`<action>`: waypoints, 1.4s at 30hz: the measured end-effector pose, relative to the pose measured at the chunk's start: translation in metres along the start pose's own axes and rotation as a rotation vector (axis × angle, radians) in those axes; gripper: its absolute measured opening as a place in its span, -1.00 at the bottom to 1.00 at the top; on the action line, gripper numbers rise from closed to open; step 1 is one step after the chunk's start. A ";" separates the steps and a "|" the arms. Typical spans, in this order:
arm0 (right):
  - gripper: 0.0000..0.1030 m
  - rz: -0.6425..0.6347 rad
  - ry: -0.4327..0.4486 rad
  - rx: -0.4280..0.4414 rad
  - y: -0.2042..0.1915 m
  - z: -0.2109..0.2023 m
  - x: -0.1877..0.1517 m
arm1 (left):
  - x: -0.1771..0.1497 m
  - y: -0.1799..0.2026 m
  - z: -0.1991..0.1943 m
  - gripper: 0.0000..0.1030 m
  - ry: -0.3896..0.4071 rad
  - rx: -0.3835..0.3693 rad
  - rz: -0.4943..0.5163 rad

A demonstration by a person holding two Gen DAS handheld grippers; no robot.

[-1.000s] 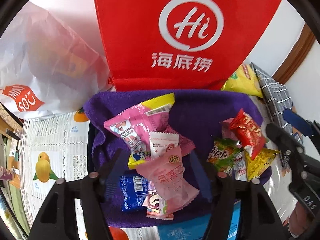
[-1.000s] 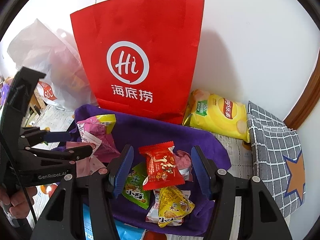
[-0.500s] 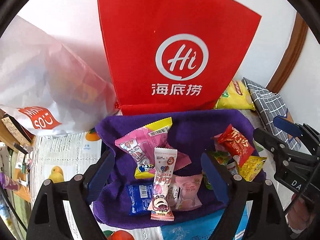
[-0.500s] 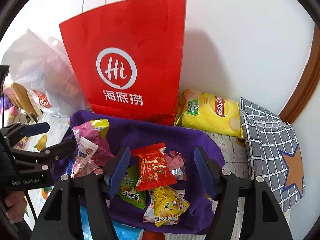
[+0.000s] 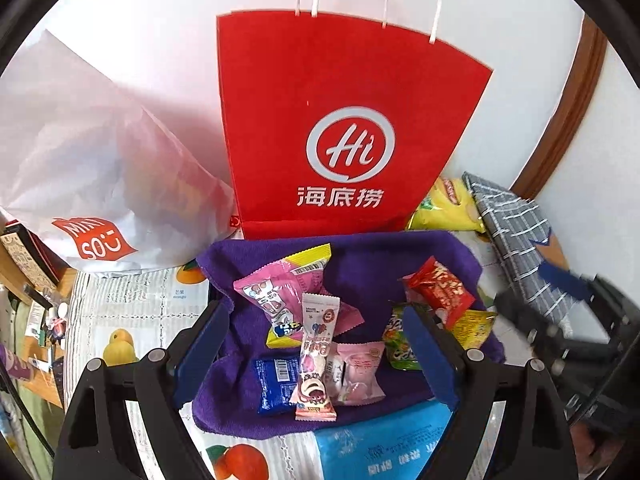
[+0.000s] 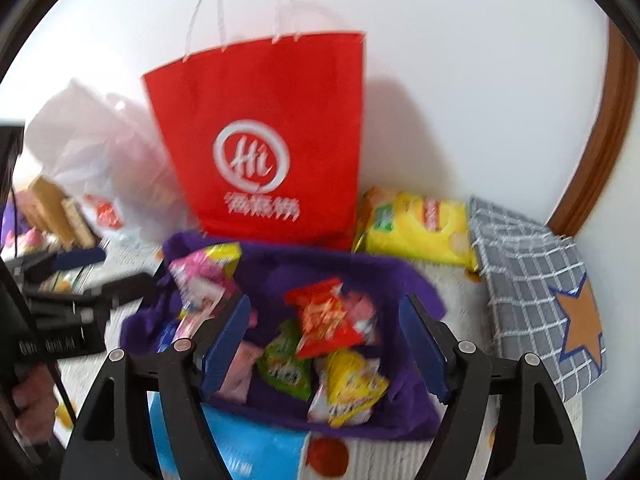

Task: Organize snacks

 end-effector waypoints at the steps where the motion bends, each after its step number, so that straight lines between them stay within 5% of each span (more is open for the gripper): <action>1: 0.48 0.004 -0.002 -0.005 0.000 -0.007 -0.003 | 0.000 0.001 -0.006 0.71 0.010 -0.006 -0.001; 6: 0.49 0.031 0.011 -0.017 0.008 -0.044 -0.015 | -0.006 0.009 -0.028 0.71 0.028 -0.027 0.007; 16: 0.99 0.021 0.148 -0.077 -0.005 -0.126 -0.053 | -0.054 0.032 -0.089 0.73 0.093 -0.023 0.064; 20: 0.99 0.050 0.156 -0.099 0.000 -0.144 -0.066 | -0.073 0.034 -0.110 0.74 0.113 -0.033 0.046; 25: 0.99 0.093 0.138 -0.015 0.003 -0.162 -0.090 | -0.098 0.041 -0.135 0.74 0.153 -0.040 0.026; 31: 0.99 0.102 0.183 -0.094 0.006 -0.191 -0.117 | -0.124 0.051 -0.168 0.74 0.217 0.010 0.035; 42: 1.00 0.140 0.213 -0.074 0.019 -0.235 -0.164 | -0.170 0.080 -0.202 0.88 0.264 0.052 0.066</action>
Point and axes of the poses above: each gripper's, at about its wrist camera, not at the fingertips, and z roughly the way its jaws point, y to its right, x to its top, the point moved 6 cm from there along z, roughly the way its jaws point, and after that the axes turned 7 degrees about -x, right-handed, at the moved point
